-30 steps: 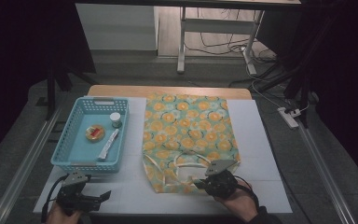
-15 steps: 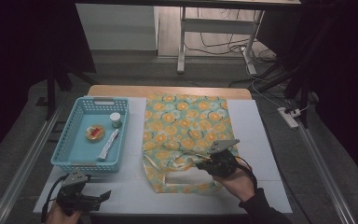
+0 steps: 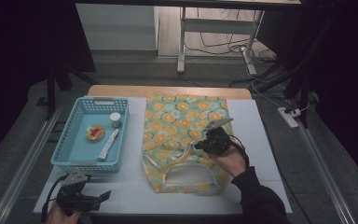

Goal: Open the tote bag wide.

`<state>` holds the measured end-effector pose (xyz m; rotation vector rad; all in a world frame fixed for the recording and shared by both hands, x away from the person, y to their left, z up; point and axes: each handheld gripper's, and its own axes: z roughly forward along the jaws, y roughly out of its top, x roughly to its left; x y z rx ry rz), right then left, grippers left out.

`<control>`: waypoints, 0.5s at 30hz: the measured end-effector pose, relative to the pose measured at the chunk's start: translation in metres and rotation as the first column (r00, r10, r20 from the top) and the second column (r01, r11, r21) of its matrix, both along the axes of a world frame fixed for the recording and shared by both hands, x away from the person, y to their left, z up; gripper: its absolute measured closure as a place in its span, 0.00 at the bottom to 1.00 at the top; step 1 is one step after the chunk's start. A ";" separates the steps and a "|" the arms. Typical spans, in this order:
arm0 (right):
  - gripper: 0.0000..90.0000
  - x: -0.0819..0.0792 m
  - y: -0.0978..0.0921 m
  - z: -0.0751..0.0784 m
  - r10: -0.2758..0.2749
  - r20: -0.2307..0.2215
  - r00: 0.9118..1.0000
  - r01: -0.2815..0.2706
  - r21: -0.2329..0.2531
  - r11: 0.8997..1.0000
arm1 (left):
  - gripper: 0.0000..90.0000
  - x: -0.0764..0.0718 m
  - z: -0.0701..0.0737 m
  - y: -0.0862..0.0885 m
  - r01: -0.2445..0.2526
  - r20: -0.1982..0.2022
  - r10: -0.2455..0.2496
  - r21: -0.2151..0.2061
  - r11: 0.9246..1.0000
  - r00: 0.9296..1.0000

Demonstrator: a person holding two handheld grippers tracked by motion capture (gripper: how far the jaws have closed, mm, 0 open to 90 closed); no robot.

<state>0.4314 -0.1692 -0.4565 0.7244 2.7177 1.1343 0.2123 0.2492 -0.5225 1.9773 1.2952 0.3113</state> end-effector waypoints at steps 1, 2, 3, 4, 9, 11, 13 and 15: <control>1.00 0.000 0.000 0.000 0.000 0.000 1.000 0.000 0.000 1.000 | 0.00 0.000 0.000 0.000 0.000 0.000 0.000 0.000 1.000 1.000; 1.00 0.007 0.002 0.002 -0.006 0.008 1.000 0.006 0.000 1.000 | 0.00 0.000 0.000 0.000 0.000 0.000 0.000 0.000 1.000 1.000; 1.00 0.011 0.003 0.003 -0.008 0.010 1.000 0.008 -0.001 1.000 | 0.00 0.000 0.000 0.000 0.000 0.000 0.000 0.000 1.000 1.000; 1.00 0.014 0.004 0.004 -0.016 0.008 1.000 0.016 -0.001 1.000 | 0.00 0.000 0.000 0.000 0.000 0.000 0.000 -0.001 1.000 1.000; 1.00 0.032 0.009 0.006 -0.039 0.011 0.999 0.039 0.003 0.999 | 0.00 0.000 0.000 0.000 0.001 0.000 -0.001 0.000 1.000 1.000; 1.00 0.046 0.014 0.006 -0.053 0.016 0.998 0.053 -0.004 0.999 | 0.00 0.000 0.000 0.000 0.002 -0.001 -0.002 0.001 1.000 1.000; 1.00 0.050 0.015 0.005 -0.056 0.016 0.998 0.057 -0.007 0.998 | 0.00 0.000 0.000 0.000 0.002 0.000 -0.002 0.000 1.000 1.000; 1.00 0.063 0.020 0.003 -0.068 0.023 0.997 0.069 -0.017 0.997 | 0.00 0.000 0.000 0.000 0.002 0.000 -0.002 -0.001 1.000 1.000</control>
